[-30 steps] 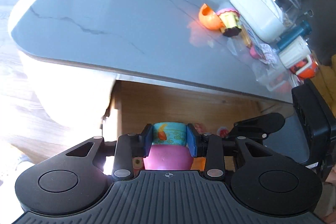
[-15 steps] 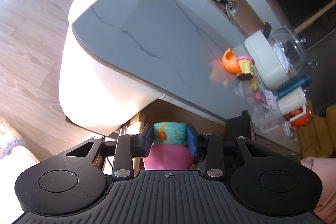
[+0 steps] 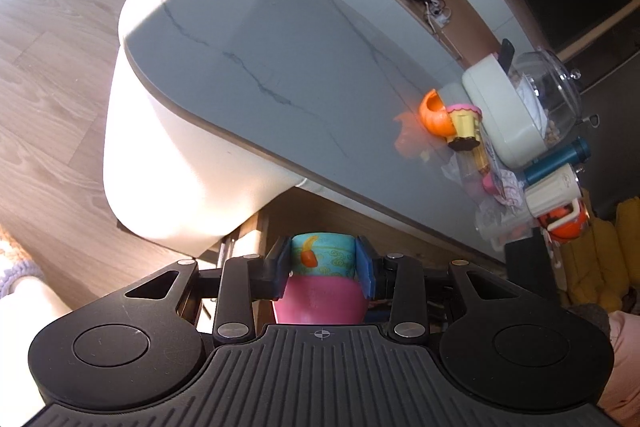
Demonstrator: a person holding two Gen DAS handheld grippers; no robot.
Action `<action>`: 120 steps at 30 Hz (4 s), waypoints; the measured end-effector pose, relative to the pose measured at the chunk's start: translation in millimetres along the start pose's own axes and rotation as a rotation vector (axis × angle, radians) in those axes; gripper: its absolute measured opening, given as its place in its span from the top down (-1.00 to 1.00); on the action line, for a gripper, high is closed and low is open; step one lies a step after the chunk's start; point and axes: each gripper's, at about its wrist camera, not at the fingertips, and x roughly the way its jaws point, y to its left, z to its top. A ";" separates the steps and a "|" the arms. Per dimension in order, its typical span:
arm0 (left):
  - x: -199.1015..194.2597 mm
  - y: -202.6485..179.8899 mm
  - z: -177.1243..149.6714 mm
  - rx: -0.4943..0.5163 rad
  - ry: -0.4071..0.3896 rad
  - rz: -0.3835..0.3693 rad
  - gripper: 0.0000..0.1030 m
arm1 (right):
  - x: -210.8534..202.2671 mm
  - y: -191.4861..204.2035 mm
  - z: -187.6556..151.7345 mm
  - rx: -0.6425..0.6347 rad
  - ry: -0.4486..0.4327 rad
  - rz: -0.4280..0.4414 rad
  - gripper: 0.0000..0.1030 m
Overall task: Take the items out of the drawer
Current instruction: 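Lower the pink toy and red keychain toy onto the counter and open both tools, then grasp the orange pumpkin-shaped lid in the drawer with the left tool, then grasp the brown lollipop packet with the right tool while the left holds the orange lid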
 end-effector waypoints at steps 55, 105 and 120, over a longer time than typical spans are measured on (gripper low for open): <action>24.1 -180.3 15.6 0.629 -0.214 -0.059 0.12 | -258.2 -121.8 -193.3 0.662 -0.770 -0.441 -0.16; 96.6 -118.1 -50.0 0.624 0.388 0.041 0.76 | -134.6 -97.1 -232.8 0.681 -0.339 -0.284 -0.17; 67.8 -70.0 -44.6 0.462 0.259 0.006 0.76 | -35.1 -58.3 -105.1 0.203 -0.076 -0.196 -0.17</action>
